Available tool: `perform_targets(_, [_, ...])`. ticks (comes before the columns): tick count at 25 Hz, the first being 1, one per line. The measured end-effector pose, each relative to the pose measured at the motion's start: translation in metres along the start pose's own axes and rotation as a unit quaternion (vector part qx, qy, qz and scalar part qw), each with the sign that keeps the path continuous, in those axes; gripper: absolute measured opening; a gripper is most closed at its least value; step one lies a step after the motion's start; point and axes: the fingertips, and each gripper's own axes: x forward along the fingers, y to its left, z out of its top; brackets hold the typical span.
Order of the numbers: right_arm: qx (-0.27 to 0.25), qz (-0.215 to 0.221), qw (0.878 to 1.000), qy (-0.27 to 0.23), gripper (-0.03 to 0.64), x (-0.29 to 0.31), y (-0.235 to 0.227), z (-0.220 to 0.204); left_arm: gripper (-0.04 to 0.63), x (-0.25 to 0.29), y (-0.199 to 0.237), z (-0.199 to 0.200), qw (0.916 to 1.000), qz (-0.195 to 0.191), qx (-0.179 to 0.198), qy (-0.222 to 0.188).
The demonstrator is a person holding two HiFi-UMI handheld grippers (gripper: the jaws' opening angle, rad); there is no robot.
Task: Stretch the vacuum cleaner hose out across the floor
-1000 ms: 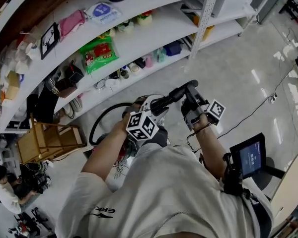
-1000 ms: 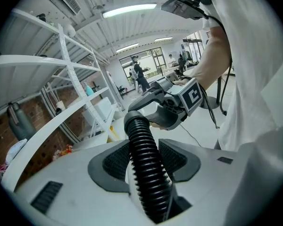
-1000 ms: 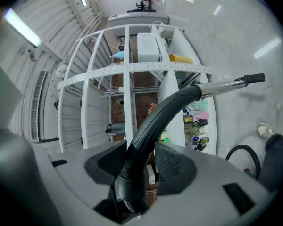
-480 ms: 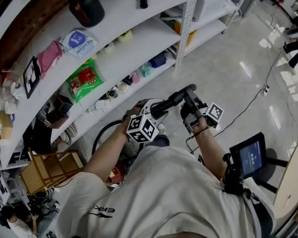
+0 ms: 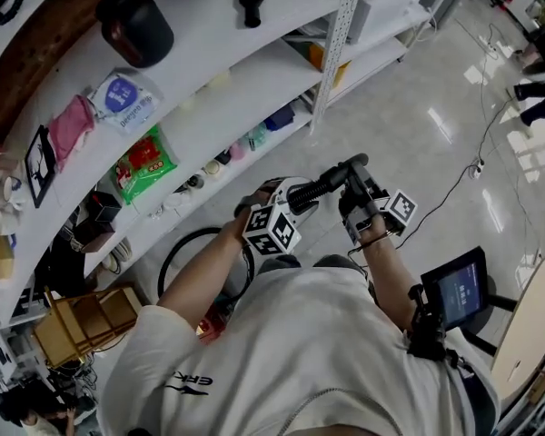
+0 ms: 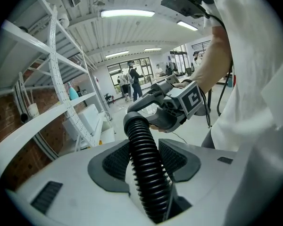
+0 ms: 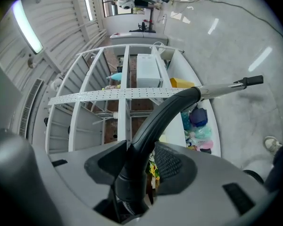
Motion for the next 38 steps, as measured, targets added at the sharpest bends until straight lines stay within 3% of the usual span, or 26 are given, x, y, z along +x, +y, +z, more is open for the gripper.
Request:
perform_targets(9, [0.004, 0.001, 1.000, 0.017, 0.189, 0.010, -0.006, 0.076, 0.190, 0.065, 0.025, 0.032, 0.9999, 0.010, -0.007, 0.005])
perform_targets(20, [-0.005, 0.008, 1.000, 0.028, 0.187, 0.003, 0.004, 0.206, 0.190, 0.168, 0.056, 0.104, 0.9997, 0.018, -0.002, 0.016])
perform_targets(29, [-0.006, 0.004, 1.000, 0.020, 0.187, -0.015, 0.004, 0.295, 0.190, 0.241, 0.068, 0.153, 0.9998, 0.004, 0.006, 0.019])
perform_targets(38, [-0.001, -0.006, 1.000, 0.002, 0.189, -0.018, -0.004, 0.360, 0.190, 0.299, 0.084, 0.178, 0.9996, -0.019, 0.007, 0.018])
